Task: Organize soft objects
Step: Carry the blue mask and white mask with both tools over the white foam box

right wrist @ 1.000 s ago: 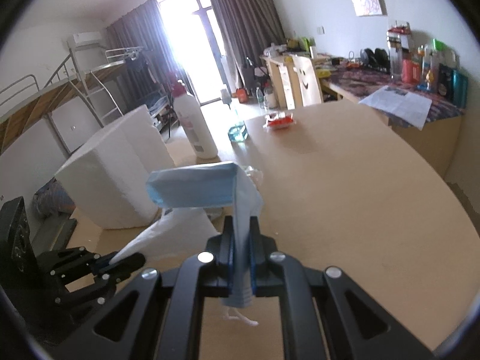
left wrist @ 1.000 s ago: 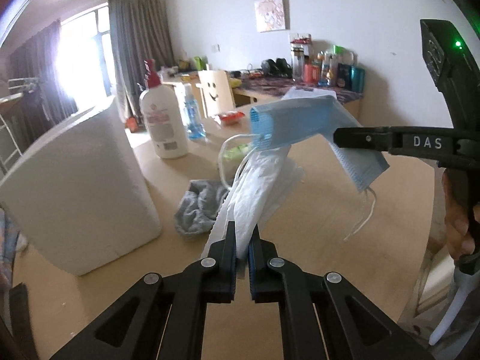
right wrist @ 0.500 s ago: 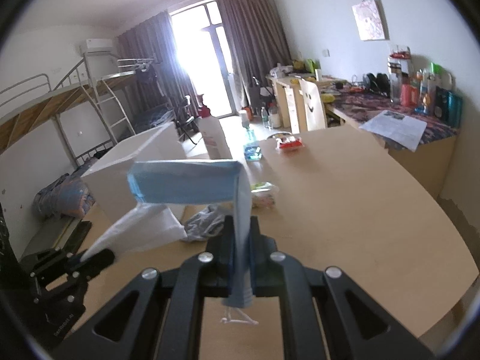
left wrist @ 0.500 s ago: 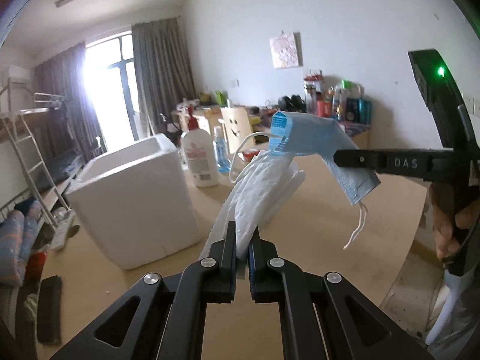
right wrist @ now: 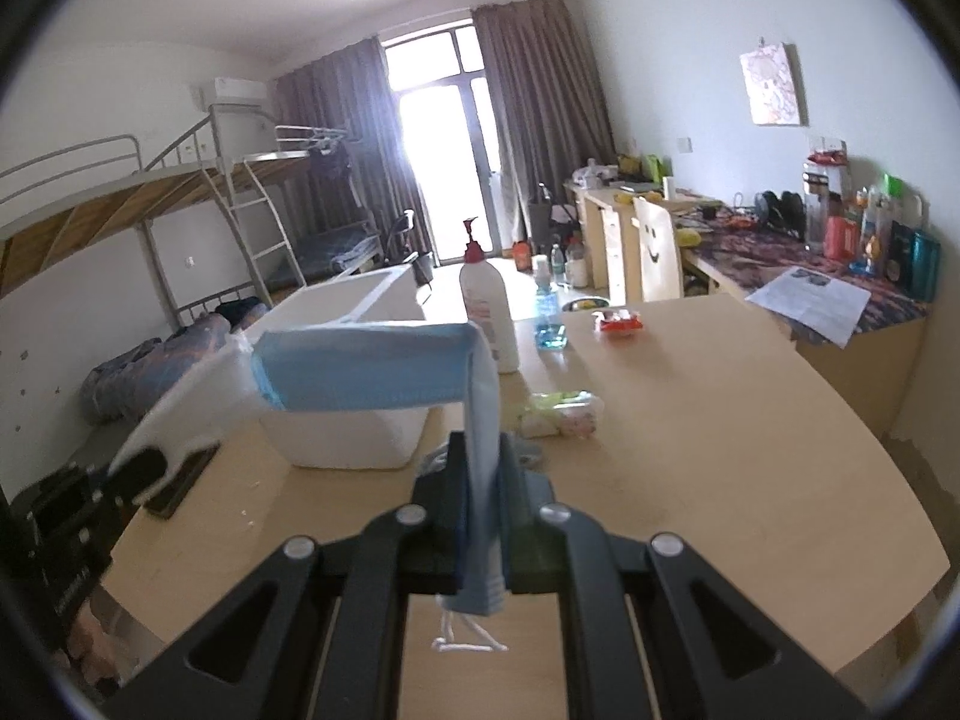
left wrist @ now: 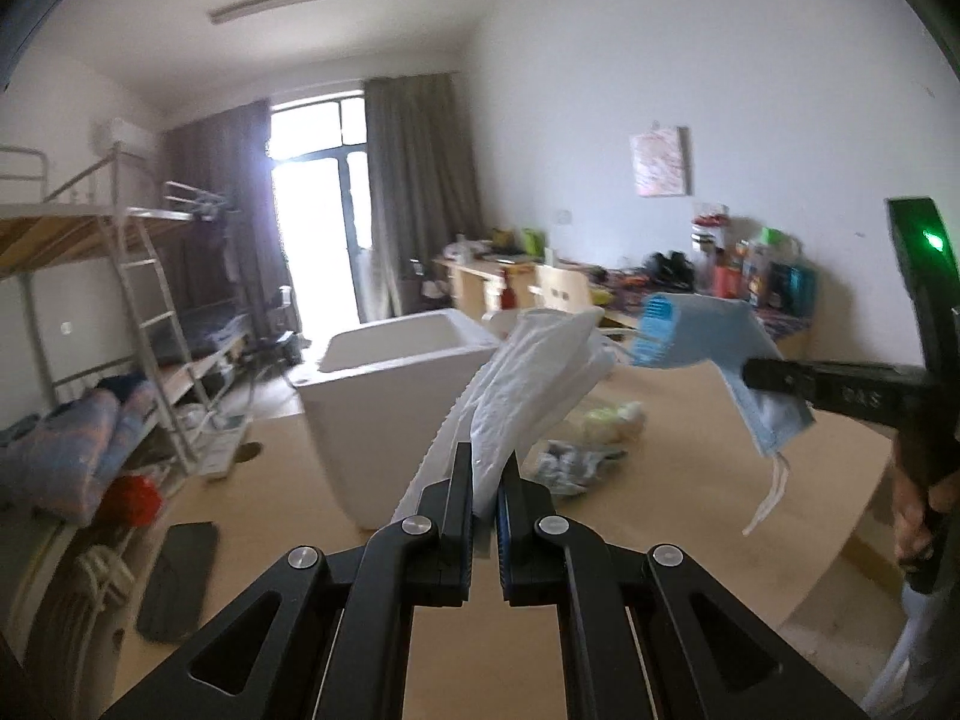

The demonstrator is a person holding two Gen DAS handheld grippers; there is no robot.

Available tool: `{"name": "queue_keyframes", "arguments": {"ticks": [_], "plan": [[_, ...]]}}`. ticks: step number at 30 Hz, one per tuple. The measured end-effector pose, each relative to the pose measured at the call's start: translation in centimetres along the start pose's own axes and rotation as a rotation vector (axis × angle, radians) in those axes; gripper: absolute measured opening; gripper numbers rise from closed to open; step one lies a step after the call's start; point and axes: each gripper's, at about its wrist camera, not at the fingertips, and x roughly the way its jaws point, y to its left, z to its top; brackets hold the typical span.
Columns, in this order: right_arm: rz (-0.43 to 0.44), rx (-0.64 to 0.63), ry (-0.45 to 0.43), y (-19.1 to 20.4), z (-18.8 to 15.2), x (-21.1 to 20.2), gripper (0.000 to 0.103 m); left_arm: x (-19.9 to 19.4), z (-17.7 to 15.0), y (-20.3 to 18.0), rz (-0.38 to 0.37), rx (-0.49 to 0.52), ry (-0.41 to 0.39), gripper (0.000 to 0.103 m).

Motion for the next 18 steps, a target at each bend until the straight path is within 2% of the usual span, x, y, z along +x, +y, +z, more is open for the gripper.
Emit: {"name": "queue_keyframes", "arguments": {"ticks": [8, 18], "plan": [[0.038, -0.029, -0.011, 1.2, -0.4, -0.4, 0.011, -0.8, -0.4, 1.7, 0.131, -0.049, -0.024, 0.006], [0.085, -0.067, -0.006, 3.2, -0.8, -0.1, 0.011, -1.4, -0.9, 4.1, 0.217, -0.098, -0.023, 0.006]]}}
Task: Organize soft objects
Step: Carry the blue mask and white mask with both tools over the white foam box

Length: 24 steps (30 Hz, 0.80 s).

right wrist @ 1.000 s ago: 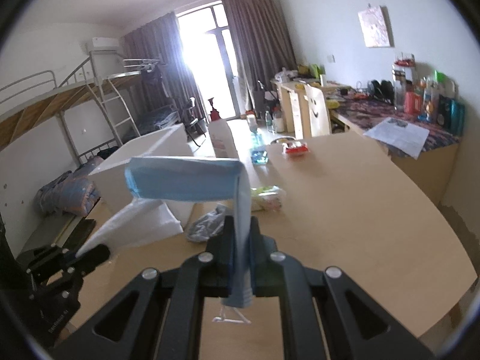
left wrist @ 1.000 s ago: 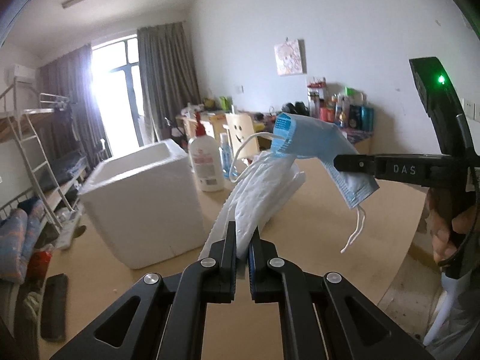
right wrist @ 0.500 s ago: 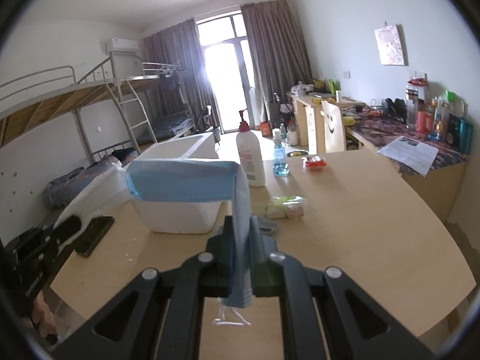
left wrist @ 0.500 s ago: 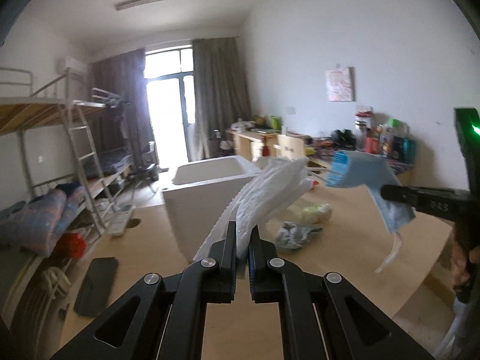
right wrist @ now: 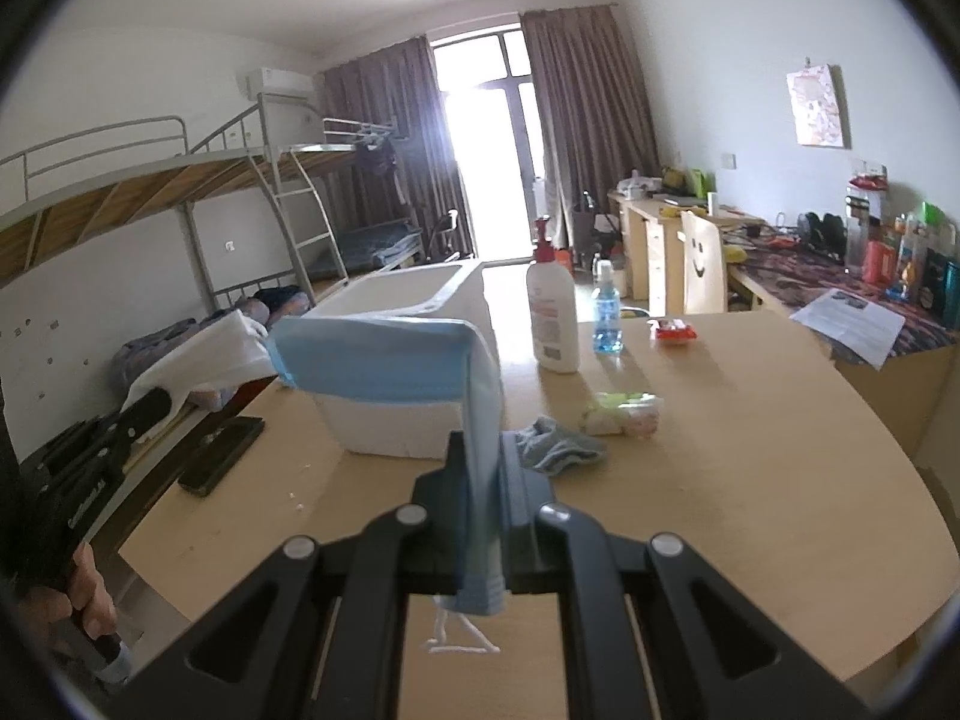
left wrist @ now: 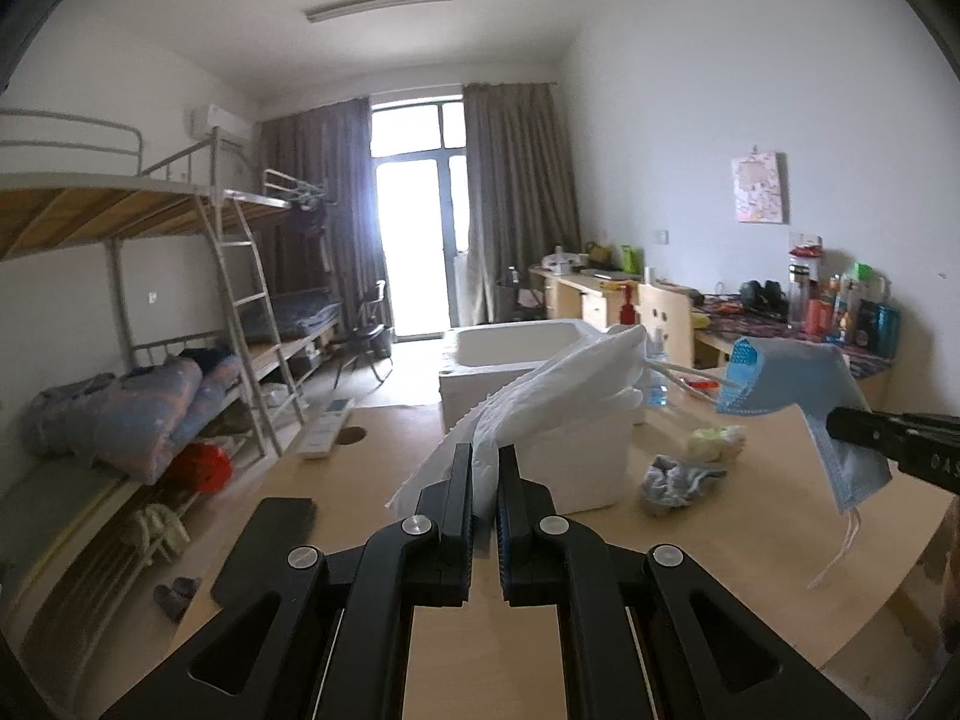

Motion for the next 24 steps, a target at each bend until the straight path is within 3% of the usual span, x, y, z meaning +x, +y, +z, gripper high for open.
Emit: {"name": "queue_keyframes", "arguments": {"ticks": [10, 24], "plan": [[0.077, -0.051, 0.028, 3.3, -0.4, 1.7, 0.011, -0.5, -0.6, 3.5, 0.102, -0.07, 0.009, 0.006], [0.166, -0.092, 0.057, 7.3, -0.8, 4.0, 0.011, -0.8, -1.8, 5.3, 0.165, -0.106, 0.031, 0.006]]}}
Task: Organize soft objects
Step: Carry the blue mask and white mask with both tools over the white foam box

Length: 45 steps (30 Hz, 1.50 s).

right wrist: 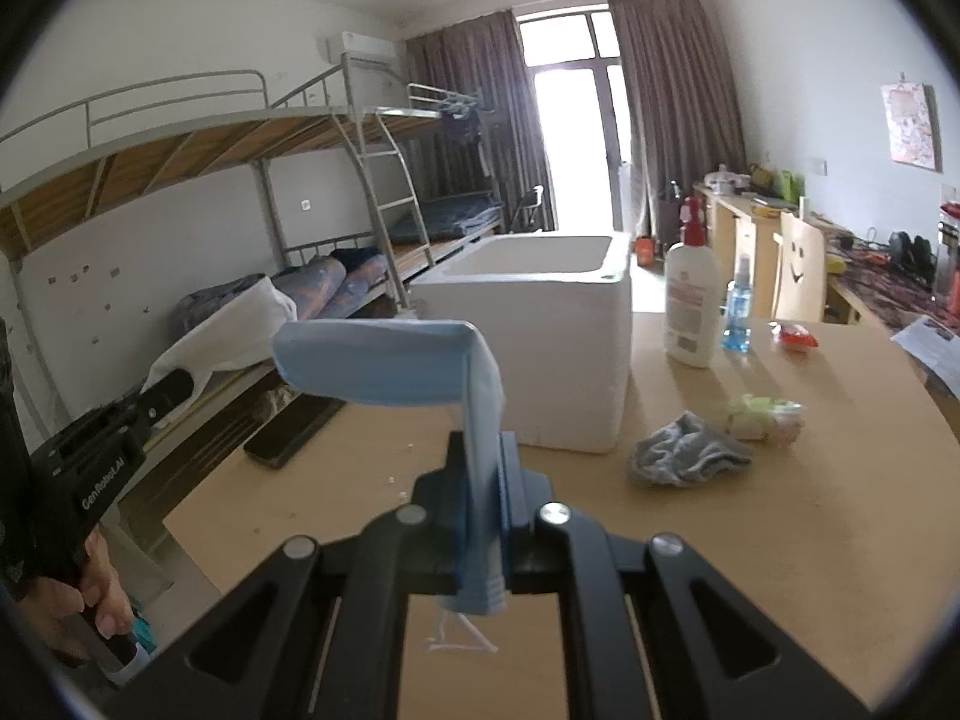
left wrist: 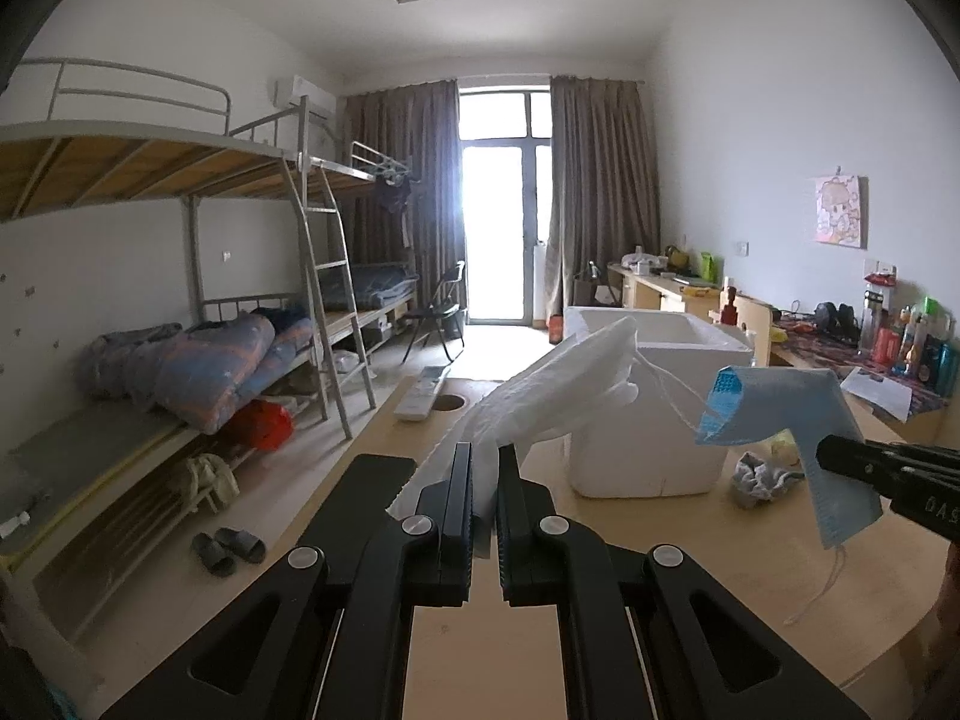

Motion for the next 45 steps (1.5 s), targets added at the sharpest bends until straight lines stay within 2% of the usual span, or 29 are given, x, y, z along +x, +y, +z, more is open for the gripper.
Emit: {"name": "queue_keyframes", "arguments": {"ticks": [9, 23, 45], "plan": [[-0.057, 0.041, -0.018, -1.7, 0.5, -0.8, 0.011, 0.6, 0.0, 1.6, 0.035, -0.016, 0.016, 0.006], [-0.053, 0.042, 0.004, -1.8, 0.9, 0.2, 0.011, 1.7, 0.7, 1.2, -0.005, 0.005, 0.015, 0.006], [-0.076, -0.001, -0.028, -2.4, 8.4, 2.6, 0.011, 5.2, 8.1, -1.4, -0.082, 0.048, -0.044, 0.006]]}}
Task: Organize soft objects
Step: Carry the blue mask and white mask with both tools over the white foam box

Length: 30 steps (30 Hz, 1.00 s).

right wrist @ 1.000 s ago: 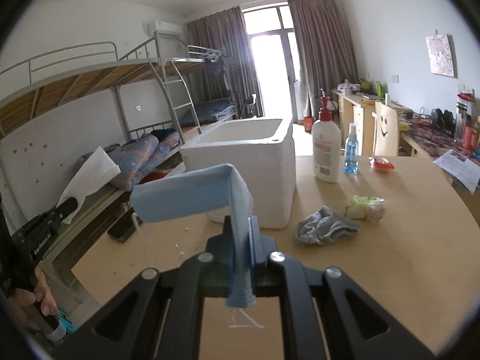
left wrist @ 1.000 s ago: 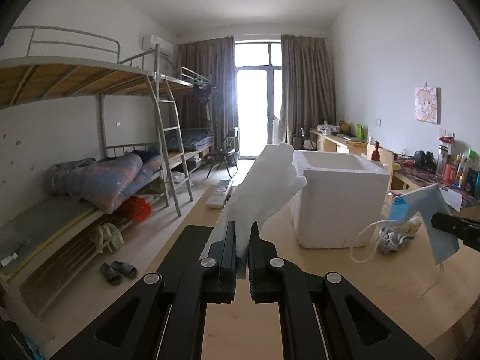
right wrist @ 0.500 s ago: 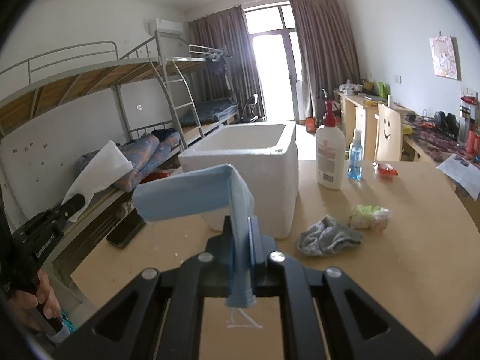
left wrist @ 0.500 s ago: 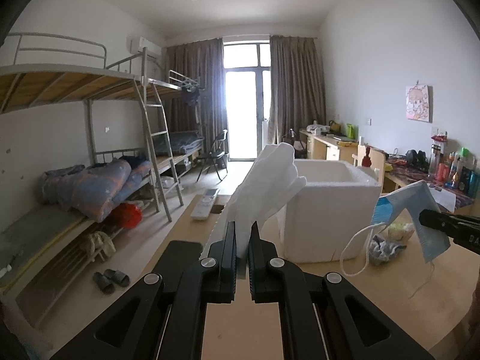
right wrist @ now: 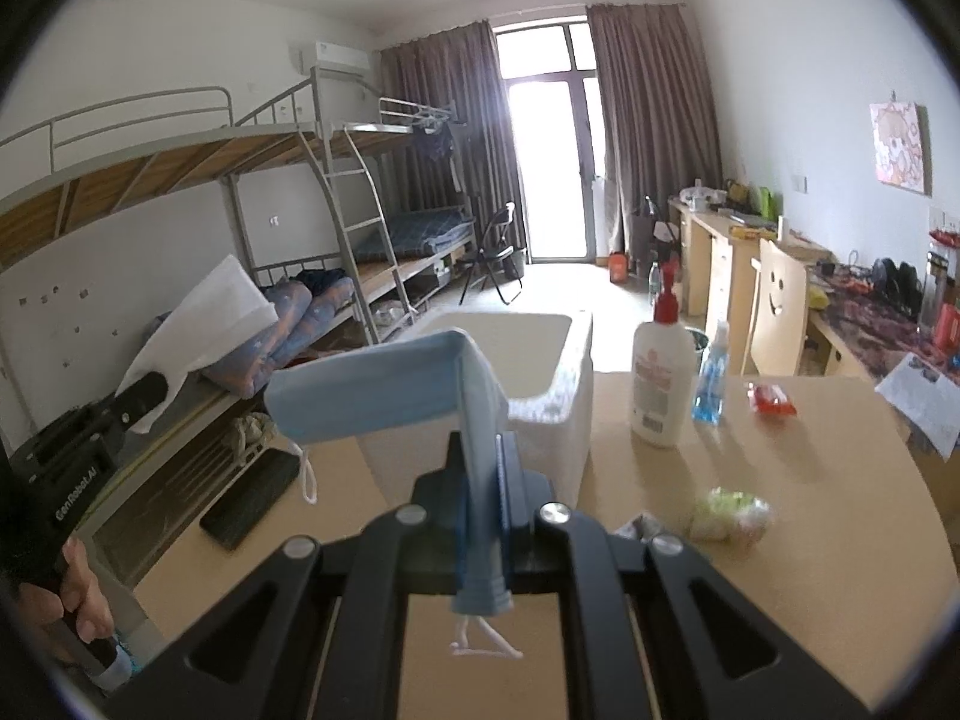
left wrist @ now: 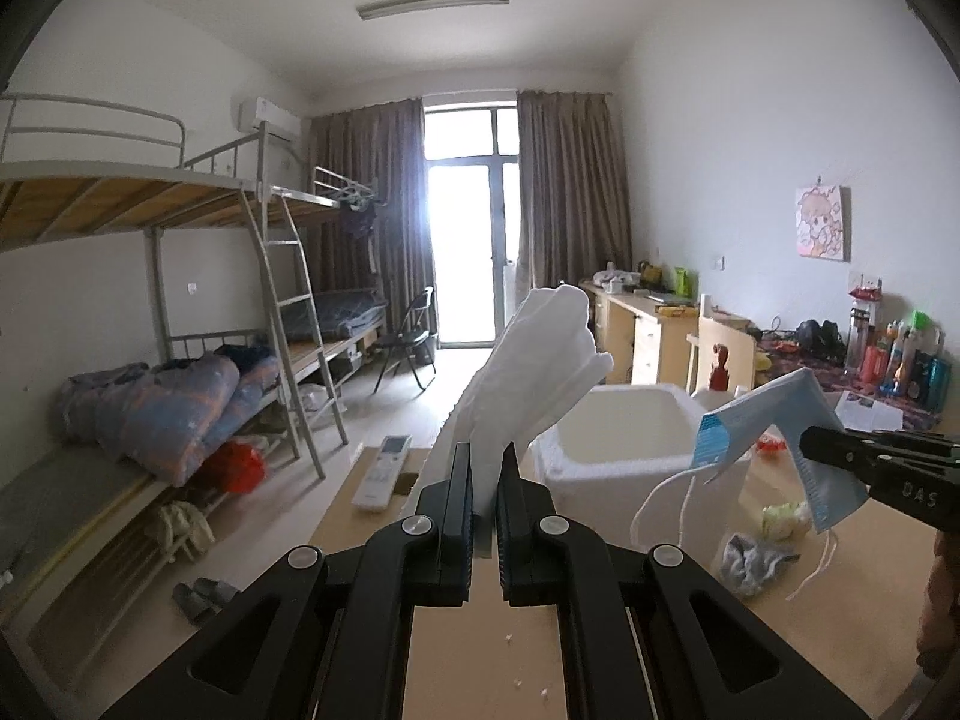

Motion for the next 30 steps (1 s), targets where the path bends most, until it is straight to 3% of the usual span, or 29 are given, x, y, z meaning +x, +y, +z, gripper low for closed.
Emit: {"name": "queue_keyframes", "arguments": {"ticks": [30], "plan": [[-0.035, -0.008, 0.025, -1.1, 3.9, 4.6, 0.011, 6.2, 2.0, -1.8, -0.048, 0.04, 0.05, 0.006]]}}
